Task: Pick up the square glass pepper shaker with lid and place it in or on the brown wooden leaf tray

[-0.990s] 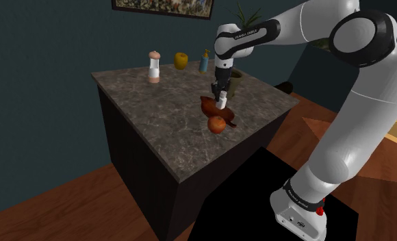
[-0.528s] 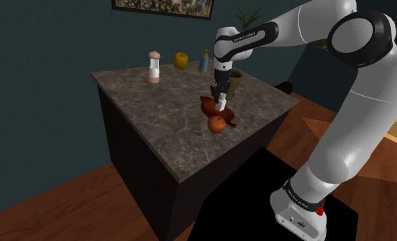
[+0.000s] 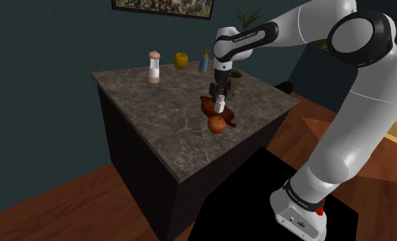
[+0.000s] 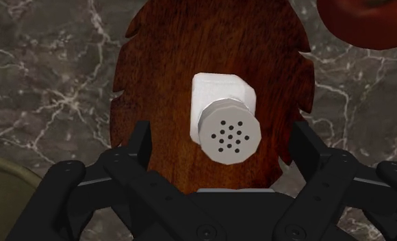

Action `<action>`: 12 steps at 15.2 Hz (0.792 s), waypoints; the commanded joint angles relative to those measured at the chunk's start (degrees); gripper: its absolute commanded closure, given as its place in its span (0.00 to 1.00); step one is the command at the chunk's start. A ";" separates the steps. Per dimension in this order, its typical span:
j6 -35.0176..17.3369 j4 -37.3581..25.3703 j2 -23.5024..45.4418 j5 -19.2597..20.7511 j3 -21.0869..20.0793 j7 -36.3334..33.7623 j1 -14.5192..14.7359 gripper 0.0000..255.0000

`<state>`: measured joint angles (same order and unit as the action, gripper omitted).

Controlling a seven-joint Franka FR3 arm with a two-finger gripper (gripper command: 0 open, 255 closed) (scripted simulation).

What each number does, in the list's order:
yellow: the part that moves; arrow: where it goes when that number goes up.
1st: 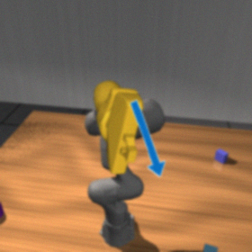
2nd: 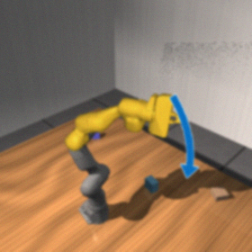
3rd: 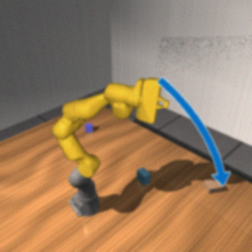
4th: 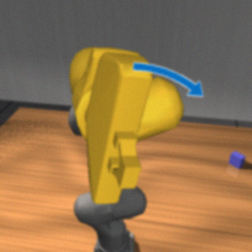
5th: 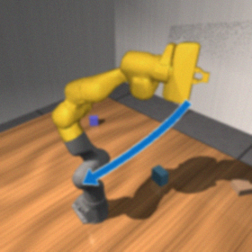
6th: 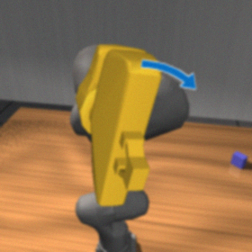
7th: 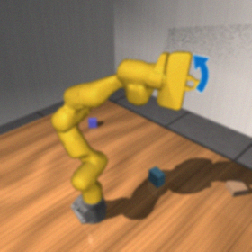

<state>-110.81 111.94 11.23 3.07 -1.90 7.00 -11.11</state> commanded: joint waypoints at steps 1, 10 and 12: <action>1.88 -1.56 -0.32 -0.06 -0.04 0.04 0.04 0.00; 7.17 -6.38 -0.79 -0.18 -0.13 0.12 0.16 0.00; 7.17 -6.38 -0.79 -0.18 -0.13 0.12 0.16 0.00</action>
